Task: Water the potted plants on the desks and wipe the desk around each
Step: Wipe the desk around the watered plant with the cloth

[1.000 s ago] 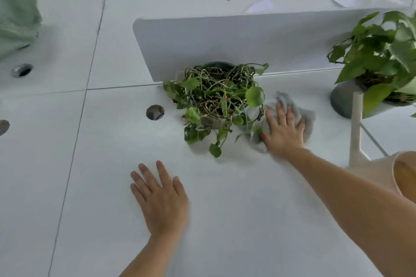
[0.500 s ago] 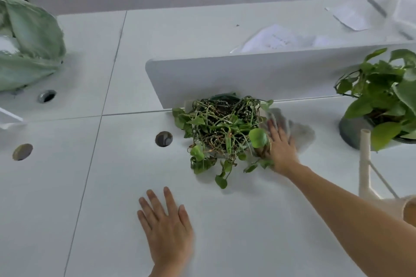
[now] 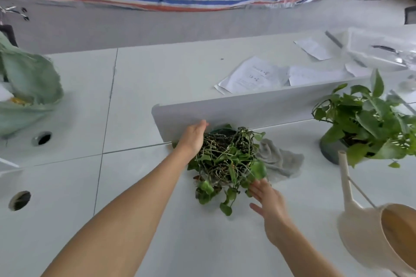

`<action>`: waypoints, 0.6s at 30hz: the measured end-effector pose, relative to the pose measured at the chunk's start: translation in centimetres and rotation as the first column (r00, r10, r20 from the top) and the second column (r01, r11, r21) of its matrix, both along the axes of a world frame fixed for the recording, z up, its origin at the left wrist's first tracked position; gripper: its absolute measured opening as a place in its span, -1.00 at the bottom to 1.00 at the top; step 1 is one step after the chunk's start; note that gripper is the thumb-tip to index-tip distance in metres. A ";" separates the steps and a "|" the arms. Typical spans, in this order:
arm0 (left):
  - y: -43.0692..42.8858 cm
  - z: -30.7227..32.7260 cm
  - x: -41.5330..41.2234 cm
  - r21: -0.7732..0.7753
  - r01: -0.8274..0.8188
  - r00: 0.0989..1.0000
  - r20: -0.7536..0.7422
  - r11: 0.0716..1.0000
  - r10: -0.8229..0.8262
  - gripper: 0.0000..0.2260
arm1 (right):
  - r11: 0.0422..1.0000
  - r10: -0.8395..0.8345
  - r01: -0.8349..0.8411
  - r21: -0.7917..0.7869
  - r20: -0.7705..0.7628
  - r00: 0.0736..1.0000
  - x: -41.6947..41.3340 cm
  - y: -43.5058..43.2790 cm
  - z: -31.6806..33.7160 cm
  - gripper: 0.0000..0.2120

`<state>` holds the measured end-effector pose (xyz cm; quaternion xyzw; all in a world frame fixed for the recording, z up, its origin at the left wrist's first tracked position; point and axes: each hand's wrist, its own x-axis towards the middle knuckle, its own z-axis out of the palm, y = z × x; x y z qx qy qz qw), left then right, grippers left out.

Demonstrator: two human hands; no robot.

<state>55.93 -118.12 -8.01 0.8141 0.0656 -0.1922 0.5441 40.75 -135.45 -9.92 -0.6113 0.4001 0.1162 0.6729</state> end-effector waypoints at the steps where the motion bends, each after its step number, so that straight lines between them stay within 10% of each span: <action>1: -0.2 0.2 0.2 -0.005 0.023 0.999 -0.049 1.000 -0.024 -0.49 | 0.998 -0.025 0.026 0.054 -0.016 1.000 0.7 0.1 0.2 -0.56; 18: 5.1 1.1 -6.2 0.028 -0.196 0.976 -0.087 0.980 0.197 -0.47 | 0.978 0.210 -0.210 0.020 -0.019 0.977 8.2 -1.0 1.5 -0.35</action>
